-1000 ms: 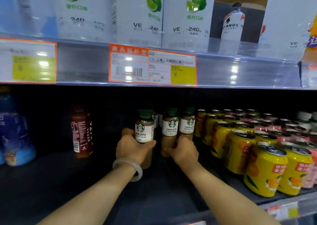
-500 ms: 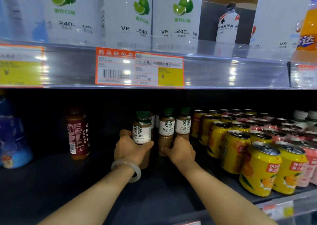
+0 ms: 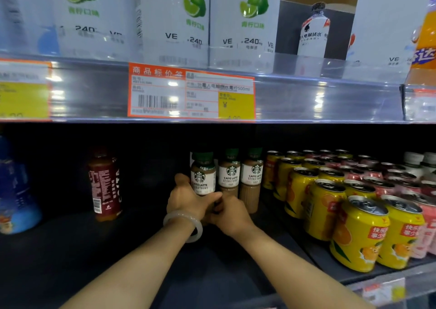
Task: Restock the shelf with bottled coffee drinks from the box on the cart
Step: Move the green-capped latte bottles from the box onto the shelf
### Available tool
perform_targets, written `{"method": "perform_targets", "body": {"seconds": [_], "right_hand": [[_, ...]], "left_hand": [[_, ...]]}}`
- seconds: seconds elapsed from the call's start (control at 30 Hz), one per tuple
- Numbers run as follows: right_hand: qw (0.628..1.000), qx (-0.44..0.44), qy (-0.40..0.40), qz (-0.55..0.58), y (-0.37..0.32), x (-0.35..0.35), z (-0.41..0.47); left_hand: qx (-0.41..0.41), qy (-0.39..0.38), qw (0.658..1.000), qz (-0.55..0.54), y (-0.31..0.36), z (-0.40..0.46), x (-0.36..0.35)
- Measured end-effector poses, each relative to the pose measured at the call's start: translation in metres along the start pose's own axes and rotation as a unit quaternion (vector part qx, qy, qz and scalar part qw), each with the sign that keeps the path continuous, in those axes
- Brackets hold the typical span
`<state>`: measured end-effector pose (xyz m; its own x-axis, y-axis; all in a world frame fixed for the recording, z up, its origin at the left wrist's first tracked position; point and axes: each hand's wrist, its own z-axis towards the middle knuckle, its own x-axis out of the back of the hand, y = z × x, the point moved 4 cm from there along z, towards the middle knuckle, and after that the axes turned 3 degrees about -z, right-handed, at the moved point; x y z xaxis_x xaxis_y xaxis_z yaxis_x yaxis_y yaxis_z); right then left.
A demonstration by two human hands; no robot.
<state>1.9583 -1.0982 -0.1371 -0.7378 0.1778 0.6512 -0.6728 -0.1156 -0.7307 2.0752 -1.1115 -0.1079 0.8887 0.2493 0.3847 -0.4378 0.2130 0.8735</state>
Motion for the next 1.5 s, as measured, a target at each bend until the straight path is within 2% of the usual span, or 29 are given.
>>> {"method": "perform_targets", "body": {"seconds": [0.2, 0.47, 1.07, 1.33, 1.5], "right_hand": [[0.997, -0.042, 0.036, -0.045, 0.012, -0.004, 0.01], [0.99, -0.056, 0.056, -0.114, 0.011, -0.001, 0.014], [0.98, -0.069, 0.088, -0.162, 0.003, 0.008, 0.01], [0.976, -0.079, 0.062, -0.192, -0.001, 0.01, 0.005], [0.969, -0.037, 0.047, -0.241, -0.016, 0.009, -0.009]], "left_hand": [[-0.014, -0.094, 0.994, -0.054, -0.016, 0.008, 0.005], [-0.01, -0.063, 0.996, -0.056, -0.022, 0.017, -0.002], [-0.01, -0.091, 0.994, -0.057, -0.031, 0.023, -0.008], [-0.01, -0.103, 0.995, 0.013, -0.028, 0.023, -0.006], [-0.008, -0.118, 0.987, 0.109, -0.021, 0.01, 0.01]]}}
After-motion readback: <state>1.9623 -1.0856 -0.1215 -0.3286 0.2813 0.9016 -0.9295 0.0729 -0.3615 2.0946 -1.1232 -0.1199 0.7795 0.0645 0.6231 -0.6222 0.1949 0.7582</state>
